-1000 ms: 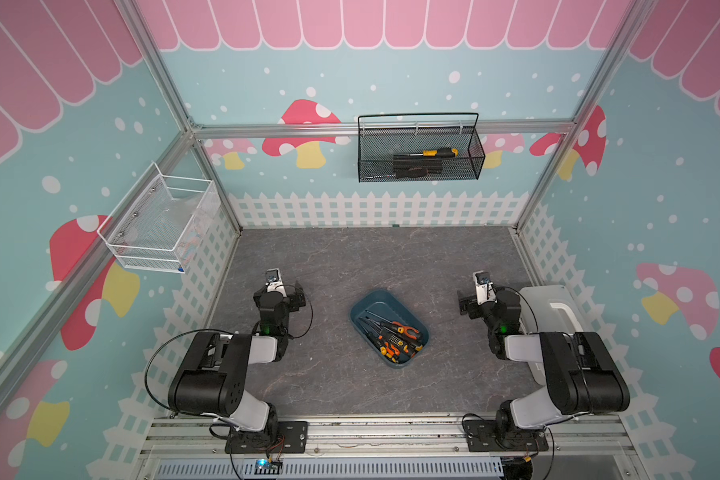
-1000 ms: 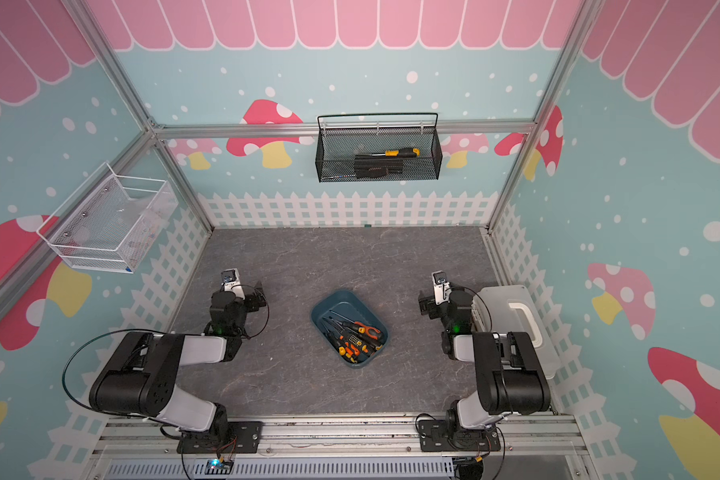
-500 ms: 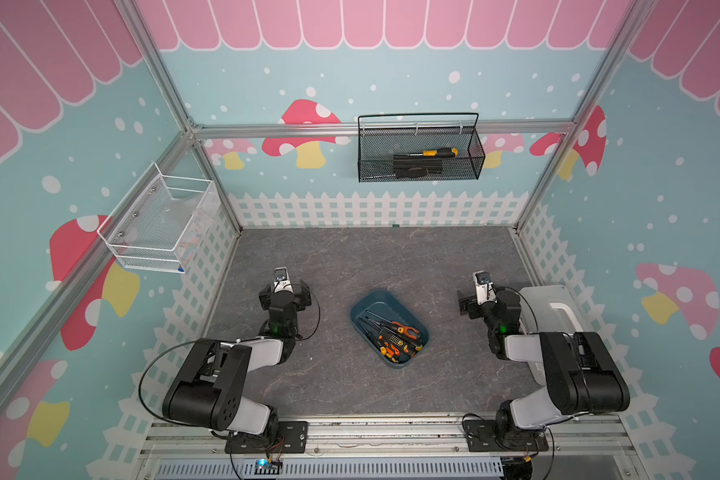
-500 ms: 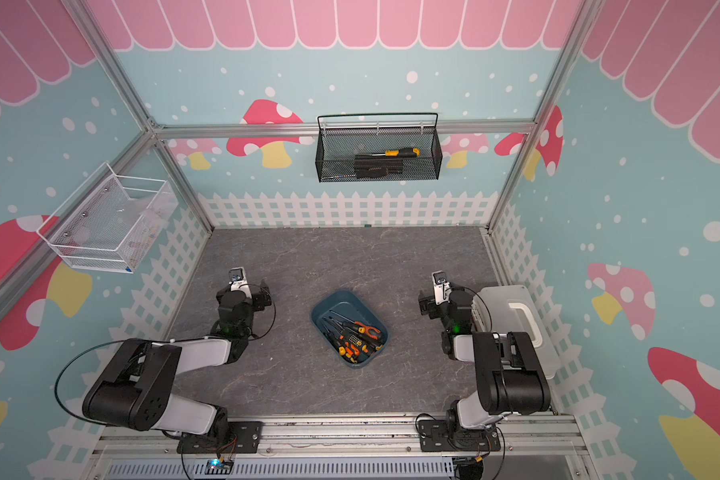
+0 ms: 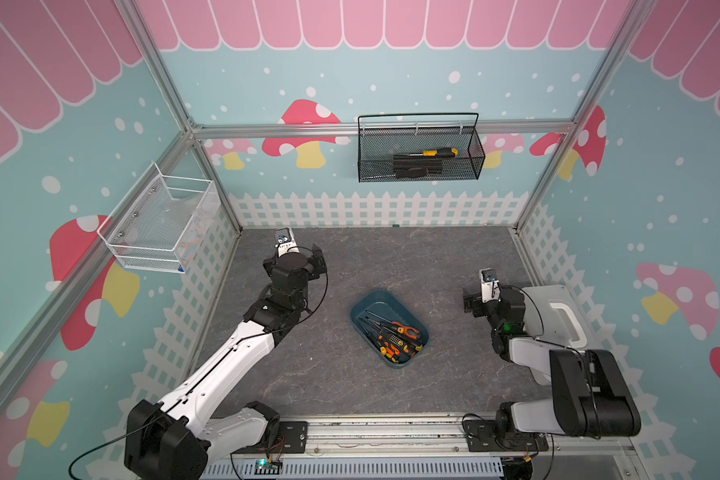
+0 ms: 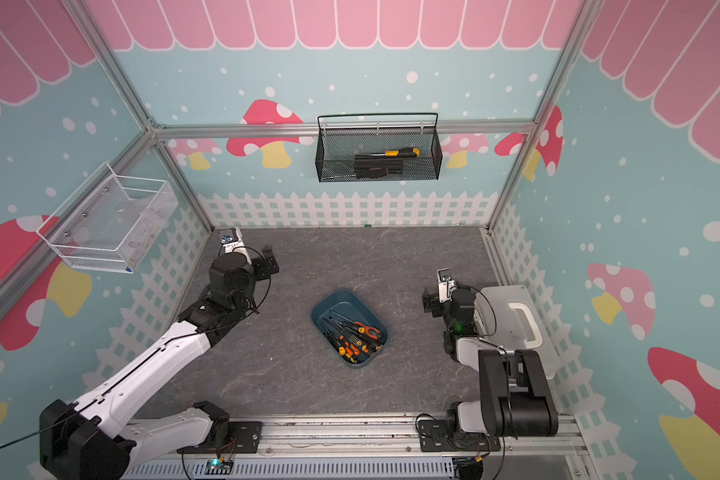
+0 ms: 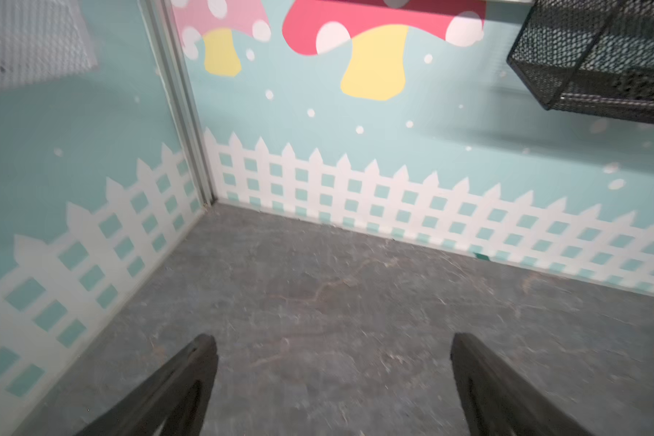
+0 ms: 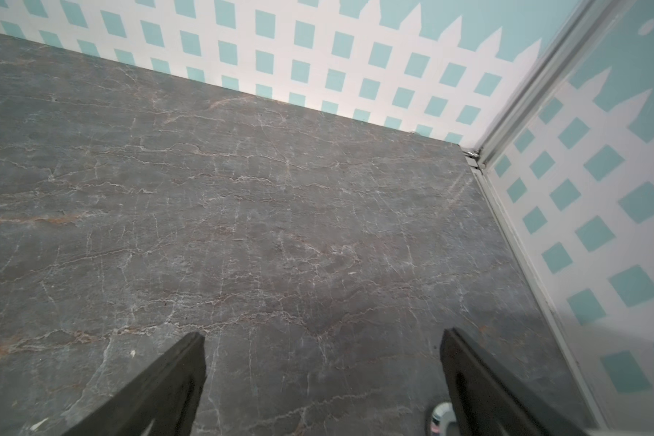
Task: Take out the screwdriver from the storage box
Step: Pick up the storage box at the center of the board.
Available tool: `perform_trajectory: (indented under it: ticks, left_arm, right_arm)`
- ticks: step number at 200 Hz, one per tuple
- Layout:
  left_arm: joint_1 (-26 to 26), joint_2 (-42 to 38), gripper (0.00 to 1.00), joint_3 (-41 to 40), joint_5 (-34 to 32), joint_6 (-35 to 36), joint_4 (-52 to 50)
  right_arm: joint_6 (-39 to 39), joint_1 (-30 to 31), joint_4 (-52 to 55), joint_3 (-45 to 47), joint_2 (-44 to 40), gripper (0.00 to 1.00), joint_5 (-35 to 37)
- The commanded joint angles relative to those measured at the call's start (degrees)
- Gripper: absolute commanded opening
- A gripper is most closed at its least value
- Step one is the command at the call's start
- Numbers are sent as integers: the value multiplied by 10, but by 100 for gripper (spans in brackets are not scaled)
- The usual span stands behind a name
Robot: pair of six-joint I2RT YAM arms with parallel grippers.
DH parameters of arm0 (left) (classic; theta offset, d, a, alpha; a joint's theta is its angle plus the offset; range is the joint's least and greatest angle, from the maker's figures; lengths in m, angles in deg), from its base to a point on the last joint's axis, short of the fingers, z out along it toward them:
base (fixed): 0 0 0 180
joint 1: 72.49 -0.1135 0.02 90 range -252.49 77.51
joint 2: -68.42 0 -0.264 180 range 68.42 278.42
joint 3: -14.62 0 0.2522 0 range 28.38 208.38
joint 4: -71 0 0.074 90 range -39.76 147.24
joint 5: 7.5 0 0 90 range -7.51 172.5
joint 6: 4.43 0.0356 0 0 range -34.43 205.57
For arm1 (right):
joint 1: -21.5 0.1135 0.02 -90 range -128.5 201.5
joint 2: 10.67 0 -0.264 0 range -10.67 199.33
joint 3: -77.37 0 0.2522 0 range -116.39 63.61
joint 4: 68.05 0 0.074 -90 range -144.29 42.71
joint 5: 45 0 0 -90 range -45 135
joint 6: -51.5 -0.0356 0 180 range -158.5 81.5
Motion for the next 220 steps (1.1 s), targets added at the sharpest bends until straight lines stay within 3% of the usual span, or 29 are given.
perform_trajectory:
  ticks: [1,30,52,92,142,220]
  left_arm:
    - [15,26,99,13,91,-102,-164]
    - [48,50,99,-8,169,-184,-166]
    - [73,76,99,-16,190,-236,-176]
    - [106,135,92,-17,164,-301,-196]
    - [111,159,77,-22,158,-349,-195]
    - [131,195,72,-13,161,-389,-194]
  right_arm:
    - [-39,3,173,-58,-73,99,20]
    - [-84,5,377,-140,-138,99,-19]
    - [-83,32,502,-194,-161,99,-32]
    - [-63,166,639,-269,-174,99,17]
    - [-71,270,677,-300,-142,99,-2]
    - [-36,348,676,-340,-67,99,-34]
